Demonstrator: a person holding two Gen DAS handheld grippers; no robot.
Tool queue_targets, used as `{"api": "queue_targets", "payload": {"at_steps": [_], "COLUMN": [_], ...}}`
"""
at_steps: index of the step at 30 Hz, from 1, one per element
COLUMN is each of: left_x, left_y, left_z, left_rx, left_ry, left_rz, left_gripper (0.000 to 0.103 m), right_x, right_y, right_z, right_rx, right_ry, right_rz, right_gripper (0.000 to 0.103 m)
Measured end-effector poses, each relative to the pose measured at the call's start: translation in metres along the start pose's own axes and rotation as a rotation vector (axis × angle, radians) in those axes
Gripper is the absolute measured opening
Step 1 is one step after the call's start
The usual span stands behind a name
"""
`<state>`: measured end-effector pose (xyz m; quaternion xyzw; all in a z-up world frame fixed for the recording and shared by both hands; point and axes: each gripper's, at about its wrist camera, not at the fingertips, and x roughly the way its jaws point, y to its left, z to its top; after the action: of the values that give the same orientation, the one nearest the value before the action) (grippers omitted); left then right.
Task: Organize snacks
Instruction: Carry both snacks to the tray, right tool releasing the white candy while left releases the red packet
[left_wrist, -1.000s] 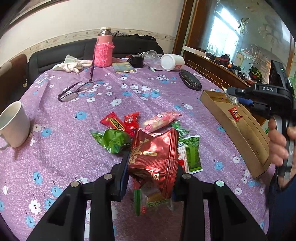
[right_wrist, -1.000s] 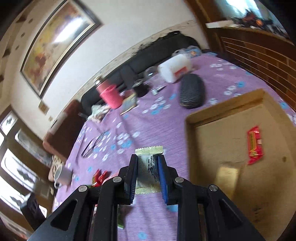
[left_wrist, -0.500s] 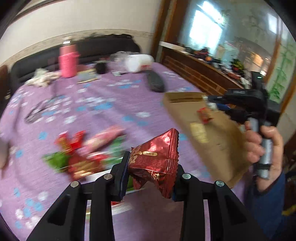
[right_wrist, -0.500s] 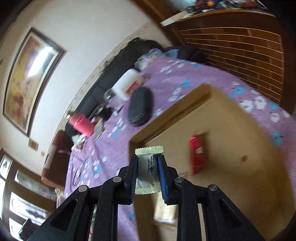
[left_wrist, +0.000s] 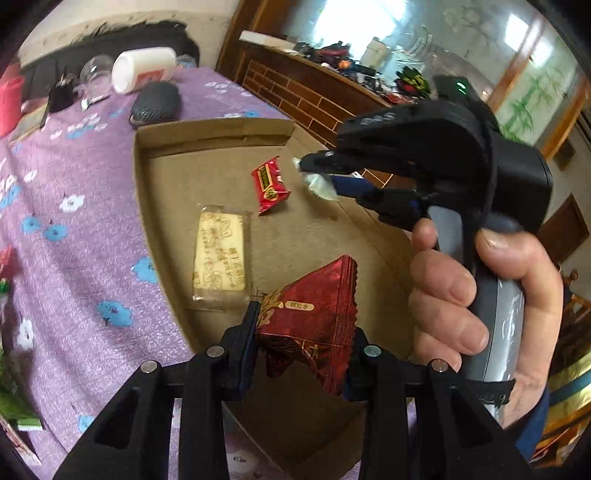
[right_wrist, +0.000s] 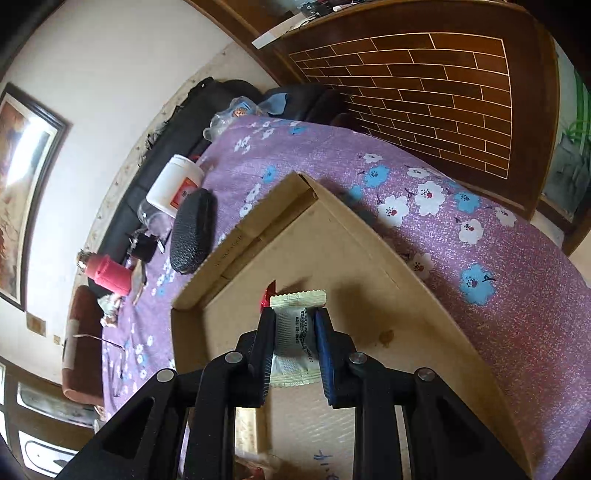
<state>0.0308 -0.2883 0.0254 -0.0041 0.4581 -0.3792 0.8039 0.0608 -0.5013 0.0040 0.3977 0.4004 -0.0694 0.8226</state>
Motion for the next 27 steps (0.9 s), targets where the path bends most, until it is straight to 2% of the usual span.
{"api": "queue_targets", "payload": {"at_steps": [4,12,27], "left_x": [0.000,-0.001,0.002], "left_y": [-0.002,-0.001,-0.001], "left_z": [-0.002,-0.002,-0.001], "left_rx": [0.023,0.037,0.044], "left_ry": [-0.015,-0.027,-0.046], "left_rz": [-0.004,-0.019,-0.004], "left_gripper": [0.033,0.033,0.033], "right_x": [0.011,0.017,0.013], "right_y": [0.001,0.001,0.004], "right_z": [-0.002,-0.004,-0.005], "right_rx": [-0.015,-0.019,-0.040], "right_ry": [0.034,0.043,0.043], "right_rz": [-0.021,-0.051,-0.050], "right_gripper": [0.023,0.023,0.023]}}
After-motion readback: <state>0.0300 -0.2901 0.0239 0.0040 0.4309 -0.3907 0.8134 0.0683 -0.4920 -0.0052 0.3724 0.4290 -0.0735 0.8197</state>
